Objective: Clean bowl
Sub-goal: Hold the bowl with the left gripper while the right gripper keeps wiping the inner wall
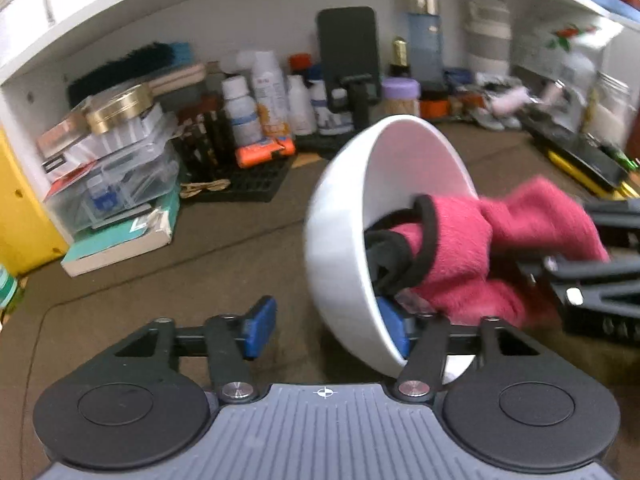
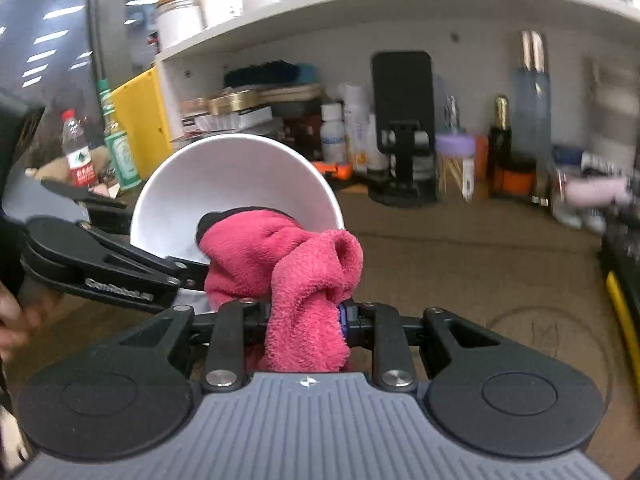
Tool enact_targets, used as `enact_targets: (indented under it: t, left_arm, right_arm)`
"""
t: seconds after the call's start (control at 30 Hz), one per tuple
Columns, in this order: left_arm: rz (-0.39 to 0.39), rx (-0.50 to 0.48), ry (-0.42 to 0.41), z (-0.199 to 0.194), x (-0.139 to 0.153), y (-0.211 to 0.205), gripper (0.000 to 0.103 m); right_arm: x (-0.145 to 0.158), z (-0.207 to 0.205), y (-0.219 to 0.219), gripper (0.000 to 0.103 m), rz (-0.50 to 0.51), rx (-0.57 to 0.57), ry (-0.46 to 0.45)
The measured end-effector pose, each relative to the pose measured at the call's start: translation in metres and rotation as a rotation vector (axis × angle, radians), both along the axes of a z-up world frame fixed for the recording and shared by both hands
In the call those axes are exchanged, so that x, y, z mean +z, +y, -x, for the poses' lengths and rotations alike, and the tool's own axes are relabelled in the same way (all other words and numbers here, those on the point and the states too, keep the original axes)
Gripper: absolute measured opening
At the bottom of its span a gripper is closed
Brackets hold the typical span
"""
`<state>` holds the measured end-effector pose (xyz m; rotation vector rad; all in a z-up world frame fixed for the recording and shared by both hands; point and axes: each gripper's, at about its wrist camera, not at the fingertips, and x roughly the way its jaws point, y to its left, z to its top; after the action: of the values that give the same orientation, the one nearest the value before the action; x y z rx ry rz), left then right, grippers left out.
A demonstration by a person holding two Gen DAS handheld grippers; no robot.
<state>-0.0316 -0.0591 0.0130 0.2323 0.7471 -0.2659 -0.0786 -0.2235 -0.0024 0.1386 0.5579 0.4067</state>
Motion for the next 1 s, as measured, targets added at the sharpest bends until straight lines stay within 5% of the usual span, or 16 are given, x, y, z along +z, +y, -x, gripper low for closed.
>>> enact_targets:
  t: [0.13,0.17,0.2,0.4,0.6,0.7,0.8,0.9,1.0]
  left_arm:
    - [0.143,0.062,0.020,0.000,-0.011,0.003,0.066]
    - [0.142,0.042,0.014,0.001,-0.011,0.001,0.061]
    - [0.141,0.022,0.009,0.003,-0.010,-0.001,0.044]
    - [0.030,-0.113,0.020,0.013,0.000,-0.008,0.045]
    - [-0.039,-0.166,0.042,0.019,0.004,-0.003,0.046]
    - [-0.087,-0.202,0.057,0.014,0.008,0.007,0.045]
    - [-0.119,-0.160,0.052,0.005,0.010,0.014,0.052]
    - [-0.023,-0.106,0.046,0.002,0.009,0.018,0.082]
    - [0.056,-0.017,0.065,0.000,-0.003,0.015,0.083]
  right_arm:
    - [0.000,-0.002,-0.011,0.026,-0.064,-0.010,0.027]
    - [0.000,-0.003,-0.011,0.026,-0.063,-0.011,0.026]
    - [0.000,-0.002,-0.011,0.026,-0.062,-0.012,0.025]
    - [0.025,-0.008,0.016,0.025,0.143,-0.027,-0.138]
    - [0.053,0.001,0.032,0.025,-0.008,0.161,-0.240]
    - [0.052,0.018,0.034,0.025,0.039,0.193,-0.271]
    - [0.029,0.010,0.021,0.025,0.091,0.082,-0.177]
    - [0.003,0.001,0.011,0.026,0.100,0.018,-0.091]
    - [-0.002,-0.003,0.000,0.026,0.027,0.000,-0.041]
